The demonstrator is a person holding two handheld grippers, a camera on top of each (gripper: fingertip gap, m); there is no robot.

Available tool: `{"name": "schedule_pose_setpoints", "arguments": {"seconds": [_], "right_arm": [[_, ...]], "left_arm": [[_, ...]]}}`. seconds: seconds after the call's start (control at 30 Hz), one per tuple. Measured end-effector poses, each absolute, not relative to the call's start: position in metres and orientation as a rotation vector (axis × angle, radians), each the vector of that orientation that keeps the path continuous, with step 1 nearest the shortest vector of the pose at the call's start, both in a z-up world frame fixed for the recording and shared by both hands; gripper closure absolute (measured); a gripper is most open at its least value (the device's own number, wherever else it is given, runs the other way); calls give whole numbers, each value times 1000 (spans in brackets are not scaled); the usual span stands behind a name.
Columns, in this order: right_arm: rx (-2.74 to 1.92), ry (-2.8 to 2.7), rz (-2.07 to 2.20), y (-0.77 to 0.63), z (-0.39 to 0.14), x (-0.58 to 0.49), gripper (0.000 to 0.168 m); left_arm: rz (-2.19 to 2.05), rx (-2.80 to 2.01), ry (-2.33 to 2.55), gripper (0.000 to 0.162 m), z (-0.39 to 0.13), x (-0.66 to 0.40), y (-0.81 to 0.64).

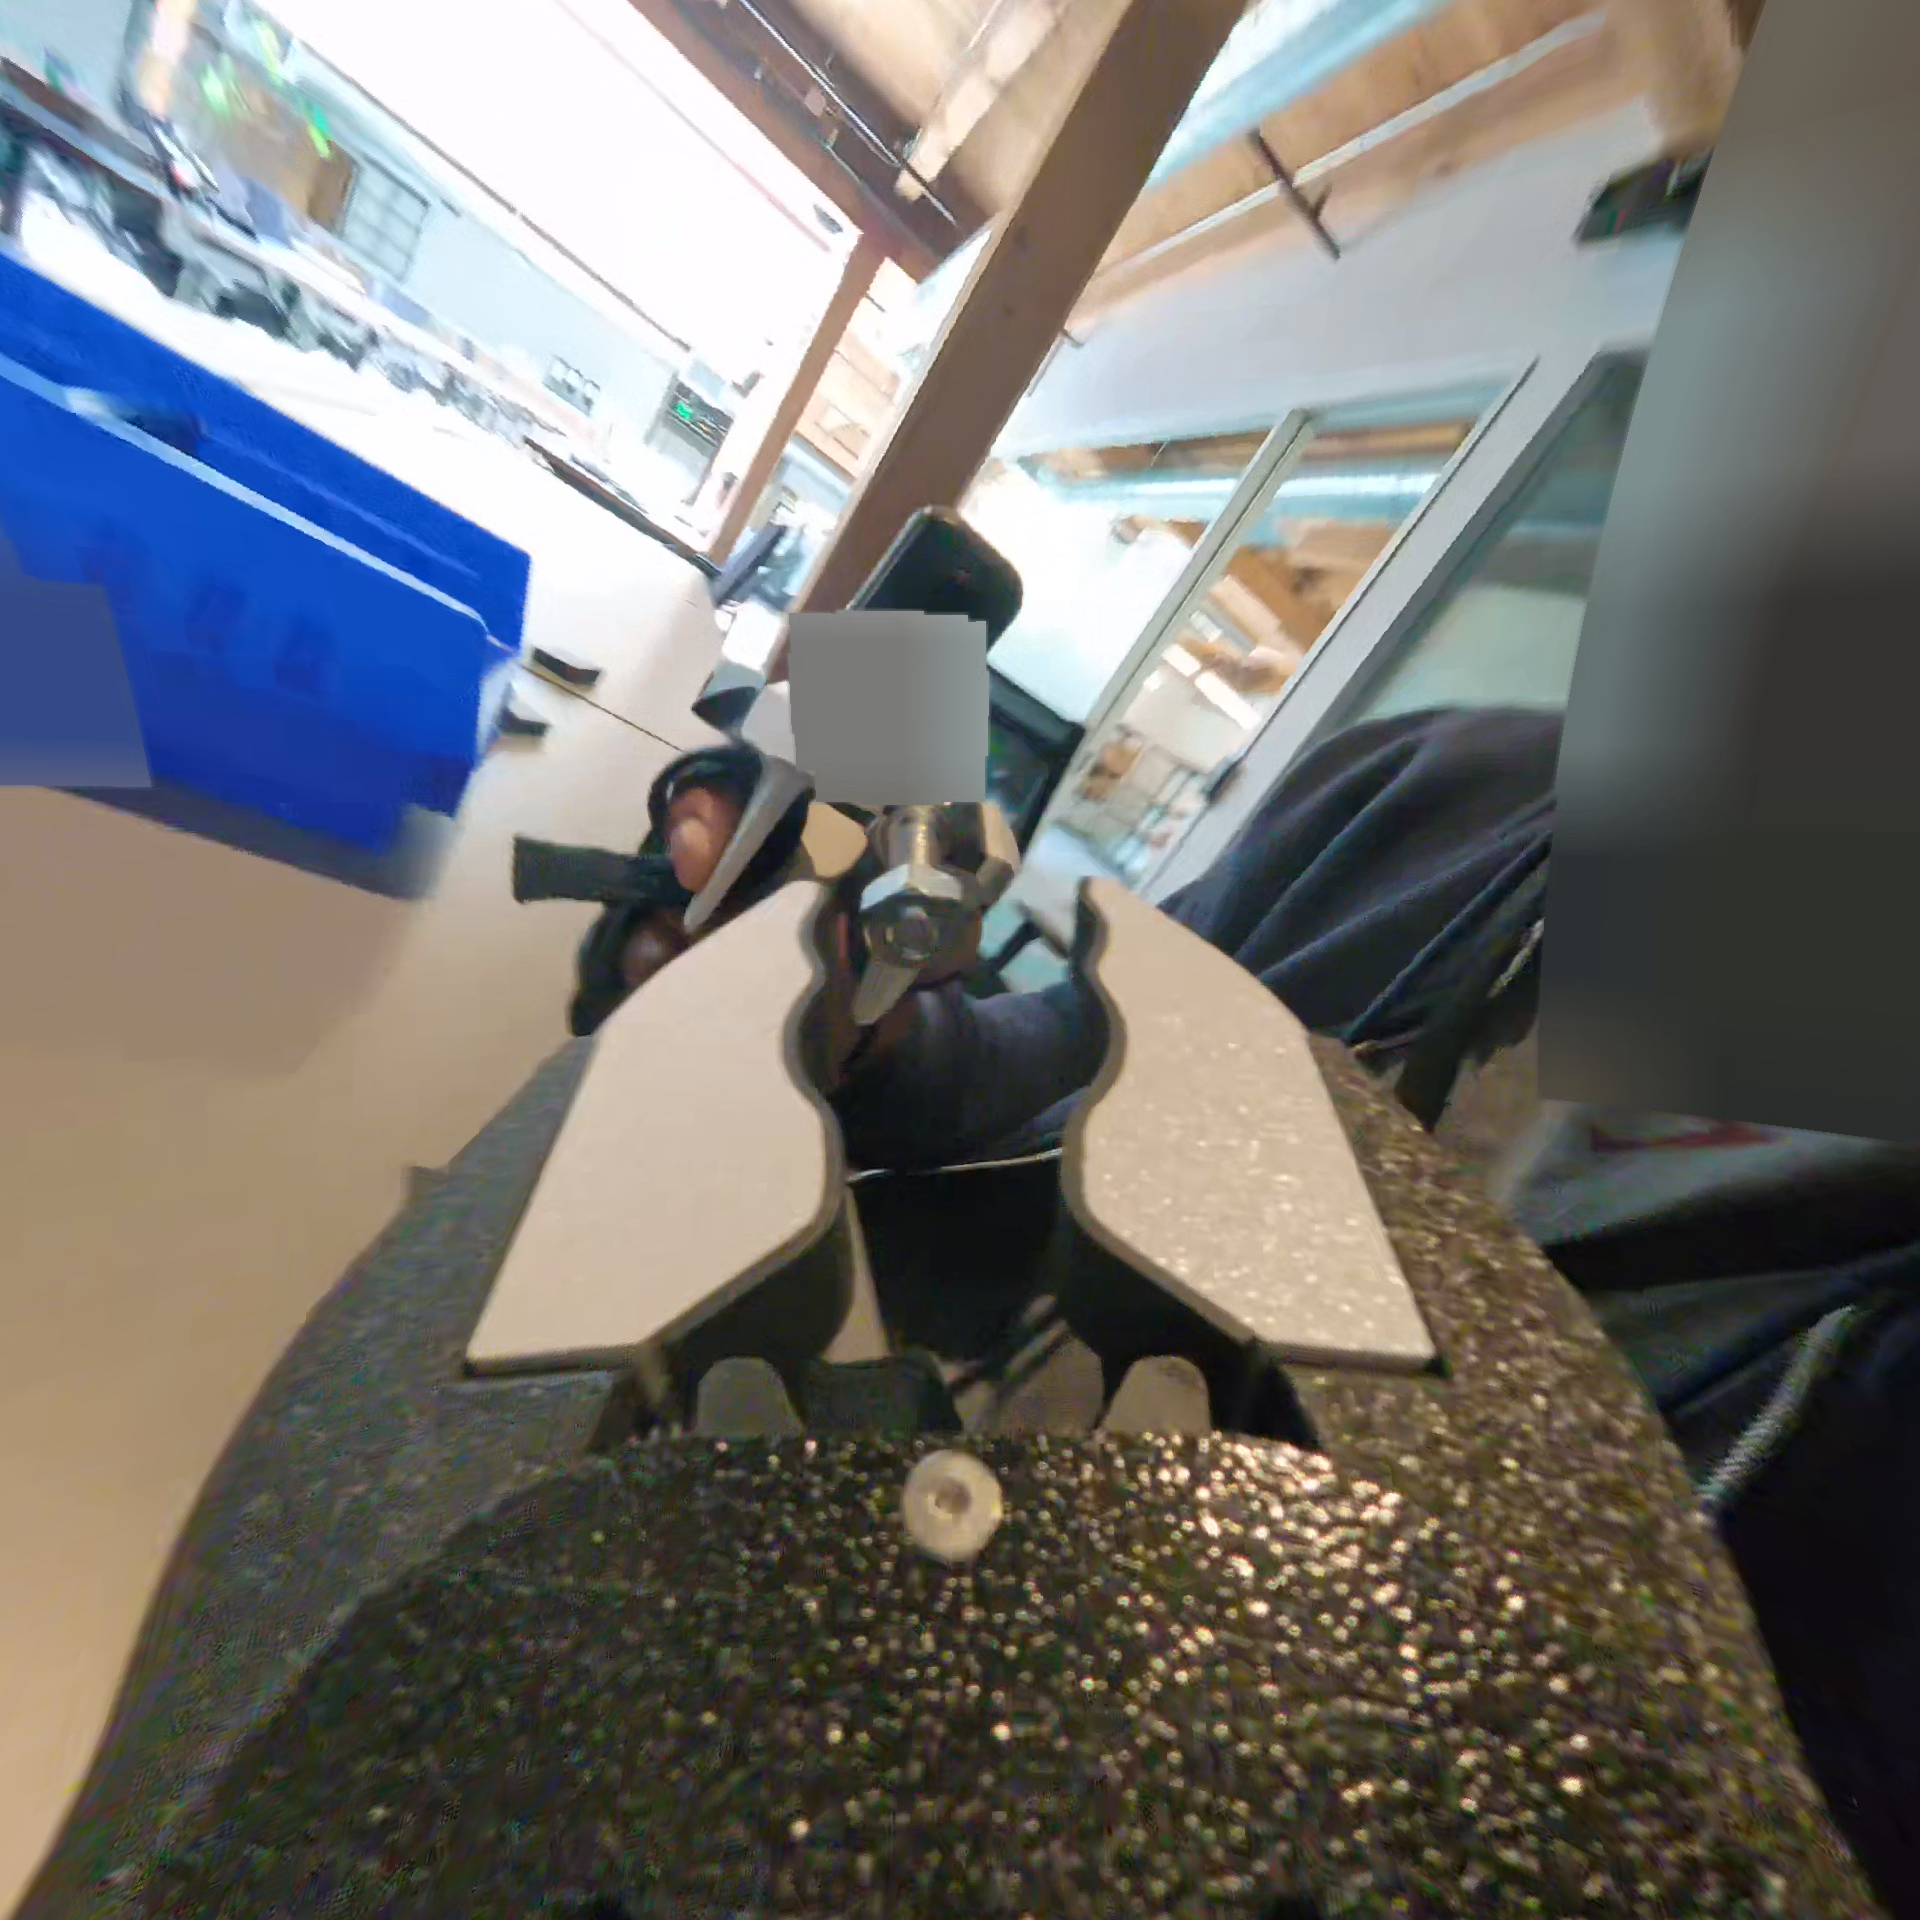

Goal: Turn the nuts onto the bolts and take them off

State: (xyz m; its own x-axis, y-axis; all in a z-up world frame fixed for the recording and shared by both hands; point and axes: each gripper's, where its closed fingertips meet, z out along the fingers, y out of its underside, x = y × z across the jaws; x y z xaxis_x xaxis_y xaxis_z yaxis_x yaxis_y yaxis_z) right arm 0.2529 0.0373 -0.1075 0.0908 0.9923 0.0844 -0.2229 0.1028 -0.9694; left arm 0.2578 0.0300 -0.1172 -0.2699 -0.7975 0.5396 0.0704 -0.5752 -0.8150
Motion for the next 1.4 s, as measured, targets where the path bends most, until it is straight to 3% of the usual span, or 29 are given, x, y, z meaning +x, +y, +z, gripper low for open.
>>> {"name": "schedule_pose_setpoints", "arguments": {"seconds": [0.07, 0.13, 0.33, 0.53, 0.77, 0.97, 1.2, 1.4], "right_arm": [[-1006, -1008, 1200, 38, -106, 255, 151], [-1009, -989, 1225, 40, -105, 257, 151], [-1001, -934, 1334, 42, -101, 263, 152], [-994, -917, 1391, 42, -100, 264, 152], [-992, -982, 1405, 36, -103, 255, 151], [-1004, -970, 1350, 40, -103, 256, 151], [-1060, -967, 1176, 50, -110, 259, 151], [-1060, -991, 1126, 48, -112, 259, 151]], "left_arm": [[-1662, -1308, 989, 103, -115, 257, 36], [-1353, -1156, 1030, 99, -108, 254, 44], [-818, -845, 1140, 117, -107, 253, 43], [-710, -819, 1167, 121, -114, 259, 44], [-650, -789, 1197, 143, -118, 259, 39], [-956, -1006, 1182, 143, -119, 261, 41], [-1940, -1470, 870, 143, -125, 263, 47], [-2066, -1453, 841, 143, -127, 262, 45]]}}
